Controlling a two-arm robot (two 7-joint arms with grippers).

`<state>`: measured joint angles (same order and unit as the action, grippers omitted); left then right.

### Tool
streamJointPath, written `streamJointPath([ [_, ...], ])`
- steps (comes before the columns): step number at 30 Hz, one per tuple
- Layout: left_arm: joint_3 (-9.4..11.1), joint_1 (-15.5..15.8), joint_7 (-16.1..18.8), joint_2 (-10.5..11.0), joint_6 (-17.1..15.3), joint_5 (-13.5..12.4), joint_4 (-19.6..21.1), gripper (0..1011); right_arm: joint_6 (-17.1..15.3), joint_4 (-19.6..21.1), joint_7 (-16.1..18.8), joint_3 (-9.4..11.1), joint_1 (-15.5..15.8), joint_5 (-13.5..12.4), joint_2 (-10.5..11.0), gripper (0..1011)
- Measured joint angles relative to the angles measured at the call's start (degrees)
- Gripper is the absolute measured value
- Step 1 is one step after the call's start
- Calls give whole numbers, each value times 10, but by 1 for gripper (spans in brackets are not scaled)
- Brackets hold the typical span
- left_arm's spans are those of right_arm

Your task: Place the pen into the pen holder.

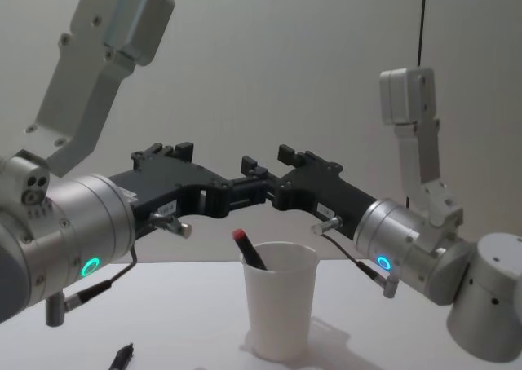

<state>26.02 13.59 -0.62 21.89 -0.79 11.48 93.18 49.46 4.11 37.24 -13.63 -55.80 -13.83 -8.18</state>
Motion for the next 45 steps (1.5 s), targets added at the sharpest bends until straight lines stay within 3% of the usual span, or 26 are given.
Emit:
streamJointPath([
  [2, 0, 0, 0, 0, 0, 0, 0, 1003, 0, 0, -1, 0, 0, 2, 1, 724],
  [12, 0, 0, 0, 0, 0, 0, 0, 1003, -5, 1, -9, 7, -2, 8, 6, 999],
  [27, 0, 0, 0, 0, 0, 0, 0, 1003, -53, 14, -6, 28, -11, 14, 28, 1002],
  [32, 0, 0, 0, 0, 0, 0, 0, 1003, -90, 69, -3, 39, 12, 20, 43, 1002],
  [34, 0, 0, 0, 0, 0, 0, 0, 1003, -134, 149, -8, 45, 51, 26, 56, 1002],
  [35, 0, 0, 0, 0, 0, 0, 0, 1003, -134, 149, -8, 45, 51, 26, 56, 1002],
  [36, 0, 0, 0, 0, 0, 0, 0, 1003, -155, 185, -11, 47, 69, 29, 61, 1002],
  [42, 0, 0, 0, 0, 0, 0, 0, 1003, -231, 317, -29, 57, 135, 44, 82, 1002],
  [45, 0, 0, 0, 0, 0, 0, 0, 1003, -255, 359, -37, 61, 156, 50, 89, 1002],
])
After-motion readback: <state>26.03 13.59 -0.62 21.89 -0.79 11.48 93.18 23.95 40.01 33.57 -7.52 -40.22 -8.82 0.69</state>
